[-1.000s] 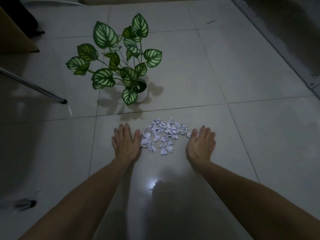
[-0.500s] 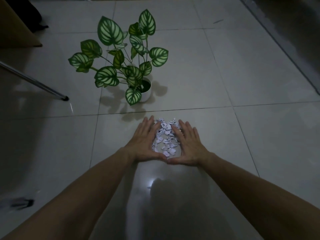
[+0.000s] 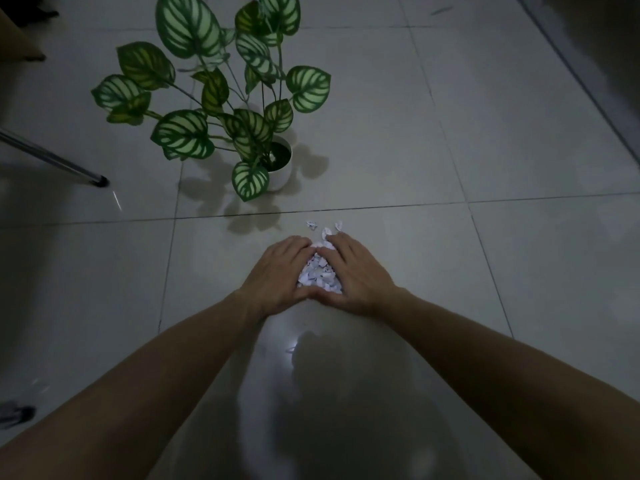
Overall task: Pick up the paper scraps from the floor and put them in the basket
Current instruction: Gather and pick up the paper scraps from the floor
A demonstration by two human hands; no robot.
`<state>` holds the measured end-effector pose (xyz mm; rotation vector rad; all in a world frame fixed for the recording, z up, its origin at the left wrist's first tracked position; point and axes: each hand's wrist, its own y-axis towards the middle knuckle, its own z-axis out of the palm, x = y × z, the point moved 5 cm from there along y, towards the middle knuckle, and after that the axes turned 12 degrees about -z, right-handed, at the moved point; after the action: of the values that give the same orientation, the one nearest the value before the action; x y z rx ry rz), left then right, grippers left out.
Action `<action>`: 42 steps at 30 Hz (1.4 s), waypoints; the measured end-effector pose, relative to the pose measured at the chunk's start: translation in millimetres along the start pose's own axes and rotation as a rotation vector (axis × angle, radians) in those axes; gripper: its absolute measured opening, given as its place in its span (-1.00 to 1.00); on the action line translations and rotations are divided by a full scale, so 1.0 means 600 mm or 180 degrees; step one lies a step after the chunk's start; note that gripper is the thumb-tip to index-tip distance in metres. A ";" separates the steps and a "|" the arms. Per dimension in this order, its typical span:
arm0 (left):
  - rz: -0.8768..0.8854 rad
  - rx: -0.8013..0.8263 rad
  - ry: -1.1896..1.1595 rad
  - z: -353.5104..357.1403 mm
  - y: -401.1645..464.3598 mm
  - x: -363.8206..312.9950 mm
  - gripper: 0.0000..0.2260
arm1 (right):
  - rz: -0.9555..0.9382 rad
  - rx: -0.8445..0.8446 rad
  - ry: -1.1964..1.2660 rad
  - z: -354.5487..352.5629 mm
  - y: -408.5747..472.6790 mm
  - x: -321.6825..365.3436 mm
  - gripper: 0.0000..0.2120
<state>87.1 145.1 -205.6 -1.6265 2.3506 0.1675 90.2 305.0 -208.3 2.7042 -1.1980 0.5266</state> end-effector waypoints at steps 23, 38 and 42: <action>-0.1273 0.0557 -0.1829 -0.054 0.008 0.001 -0.86 | 0.0444 -0.0284 0.1243 -0.029 0.011 0.005 -0.84; -0.2275 0.1790 -0.4811 -0.043 -0.017 0.024 -0.83 | 0.0924 -0.0864 0.1309 -0.064 0.009 -0.042 -0.73; -0.2321 0.1809 -0.4934 -0.042 -0.008 0.017 -0.78 | 0.1302 -0.0904 0.1081 -0.062 0.016 -0.070 -0.58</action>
<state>84.0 127.7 -184.2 -1.1472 0.5301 0.3662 47.3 337.5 -189.6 2.0399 -1.5849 0.7606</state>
